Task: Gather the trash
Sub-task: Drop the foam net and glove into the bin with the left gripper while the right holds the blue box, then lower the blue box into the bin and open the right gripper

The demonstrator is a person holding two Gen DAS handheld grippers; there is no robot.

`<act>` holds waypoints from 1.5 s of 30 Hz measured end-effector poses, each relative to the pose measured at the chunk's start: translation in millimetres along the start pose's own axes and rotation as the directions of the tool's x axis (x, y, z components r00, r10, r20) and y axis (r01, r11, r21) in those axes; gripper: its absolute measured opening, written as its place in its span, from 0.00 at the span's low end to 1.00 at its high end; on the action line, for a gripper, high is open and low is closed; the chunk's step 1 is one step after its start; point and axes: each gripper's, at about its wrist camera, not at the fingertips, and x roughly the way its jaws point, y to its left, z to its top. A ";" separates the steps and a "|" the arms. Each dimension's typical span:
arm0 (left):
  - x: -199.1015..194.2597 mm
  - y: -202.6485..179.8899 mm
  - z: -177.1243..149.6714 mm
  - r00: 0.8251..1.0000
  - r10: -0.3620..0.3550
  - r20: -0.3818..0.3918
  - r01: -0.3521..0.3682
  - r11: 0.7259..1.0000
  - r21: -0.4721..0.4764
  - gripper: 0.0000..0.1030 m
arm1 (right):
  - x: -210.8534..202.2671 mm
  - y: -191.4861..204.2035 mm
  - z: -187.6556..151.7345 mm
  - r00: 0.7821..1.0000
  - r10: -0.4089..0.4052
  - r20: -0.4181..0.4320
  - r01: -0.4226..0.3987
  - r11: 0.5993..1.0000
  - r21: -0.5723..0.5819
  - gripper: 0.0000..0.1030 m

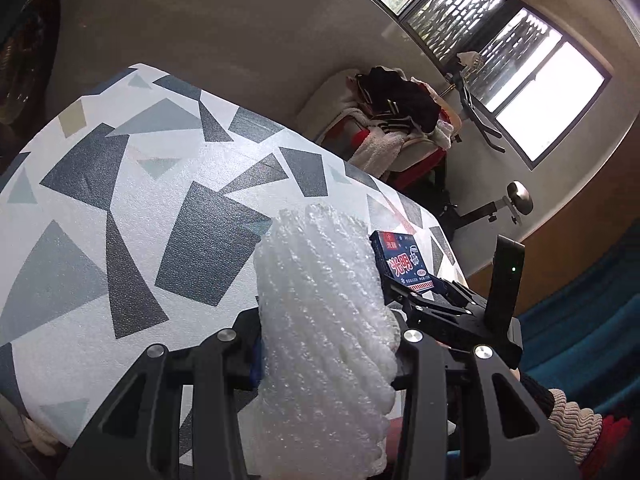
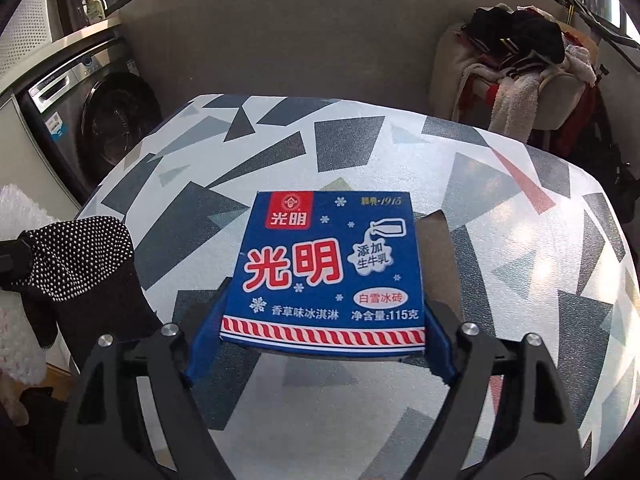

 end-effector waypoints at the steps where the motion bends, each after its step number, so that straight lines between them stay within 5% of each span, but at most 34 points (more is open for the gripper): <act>1: -3.3 -2.9 -4.0 1.000 -0.005 -0.003 0.005 1.000 0.007 0.38 | -11.1 1.0 -8.0 1.000 0.002 0.011 -0.002 1.000 -0.005 0.79; 14: -53.8 -28.2 -95.2 0.998 0.023 -0.060 -0.020 0.998 0.056 0.39 | -109.6 27.1 -94.5 0.999 -0.003 0.040 0.002 1.000 0.024 0.79; 25: -51.8 -34.8 -172.2 0.984 0.071 -0.162 -0.051 0.991 0.122 0.40 | -148.1 50.7 -138.6 0.998 0.005 0.056 -0.005 1.000 -0.005 0.79; 27: -48.0 -34.6 -180.4 0.980 0.083 -0.180 -0.061 0.990 0.124 0.43 | -150.9 51.5 -144.8 0.999 0.006 0.052 -0.006 1.000 -0.007 0.79; 32: -42.7 -33.7 -186.8 0.973 0.097 -0.207 -0.075 0.991 0.111 0.77 | -156.0 50.5 -155.7 0.999 0.009 0.043 -0.009 1.000 0.003 0.79; 45: -71.7 -42.9 -164.2 0.984 0.145 -0.099 -0.127 0.977 0.172 0.92 | -159.9 66.5 -179.0 0.999 0.021 0.025 -0.020 0.999 -0.029 0.79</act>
